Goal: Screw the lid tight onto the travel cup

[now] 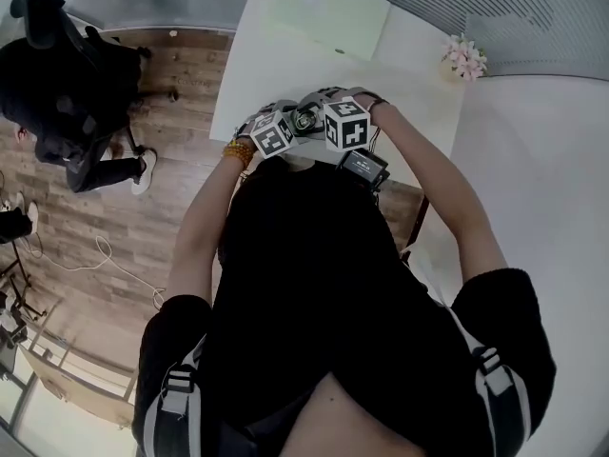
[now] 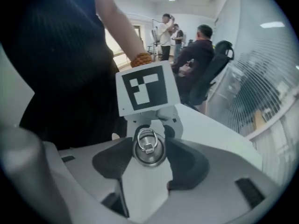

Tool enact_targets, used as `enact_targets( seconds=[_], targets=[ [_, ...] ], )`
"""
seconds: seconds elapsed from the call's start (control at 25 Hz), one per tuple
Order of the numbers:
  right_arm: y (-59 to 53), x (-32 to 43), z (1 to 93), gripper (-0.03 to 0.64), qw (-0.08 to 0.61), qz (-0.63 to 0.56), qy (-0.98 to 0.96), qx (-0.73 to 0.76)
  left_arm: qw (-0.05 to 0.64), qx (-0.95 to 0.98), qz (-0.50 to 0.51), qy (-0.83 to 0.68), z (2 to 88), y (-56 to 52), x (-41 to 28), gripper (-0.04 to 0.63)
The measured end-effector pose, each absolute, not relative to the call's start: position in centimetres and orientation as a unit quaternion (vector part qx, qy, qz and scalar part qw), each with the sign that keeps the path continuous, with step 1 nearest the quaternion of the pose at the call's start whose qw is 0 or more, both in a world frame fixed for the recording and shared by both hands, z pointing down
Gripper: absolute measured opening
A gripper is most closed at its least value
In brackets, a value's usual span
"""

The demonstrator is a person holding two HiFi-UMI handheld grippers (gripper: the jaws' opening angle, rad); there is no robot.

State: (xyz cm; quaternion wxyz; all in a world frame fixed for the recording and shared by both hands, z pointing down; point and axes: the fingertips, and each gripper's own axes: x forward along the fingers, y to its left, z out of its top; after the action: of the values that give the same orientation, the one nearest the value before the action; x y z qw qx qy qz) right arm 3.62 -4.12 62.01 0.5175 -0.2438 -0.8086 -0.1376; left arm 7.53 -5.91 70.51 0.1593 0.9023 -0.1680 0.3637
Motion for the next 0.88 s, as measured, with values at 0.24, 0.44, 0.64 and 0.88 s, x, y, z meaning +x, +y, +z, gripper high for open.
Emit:
enact_targets(
  seconds=[0.24, 0.44, 0.64, 0.88],
  targets=[
    [-3.7, 3.5, 62.0, 0.239, 0.518, -0.135, -0.805, -0.258, 0.151, 0.907, 0.359, -0.161, 70.4, -5.7, 7.5, 0.380],
    [-4.8, 3.1, 58.6, 0.301, 0.414, 0.118, -0.896, -0.108, 0.173, 0.899, 0.325, -0.238, 70.3, -6.0, 7.4, 0.380],
    [-5.7, 3.1, 59.0, 0.299, 0.392, 0.179, -0.901, 0.044, 0.185, 0.889, 0.320, -0.270, 70.2, -6.0, 7.2, 0.380],
    [-5.4, 3.6, 61.1, 0.265, 0.434, 0.173, -0.880, 0.086, 0.190, 0.885, 0.325, -0.273, 70.3, -5.6, 7.2, 0.380]
  ],
)
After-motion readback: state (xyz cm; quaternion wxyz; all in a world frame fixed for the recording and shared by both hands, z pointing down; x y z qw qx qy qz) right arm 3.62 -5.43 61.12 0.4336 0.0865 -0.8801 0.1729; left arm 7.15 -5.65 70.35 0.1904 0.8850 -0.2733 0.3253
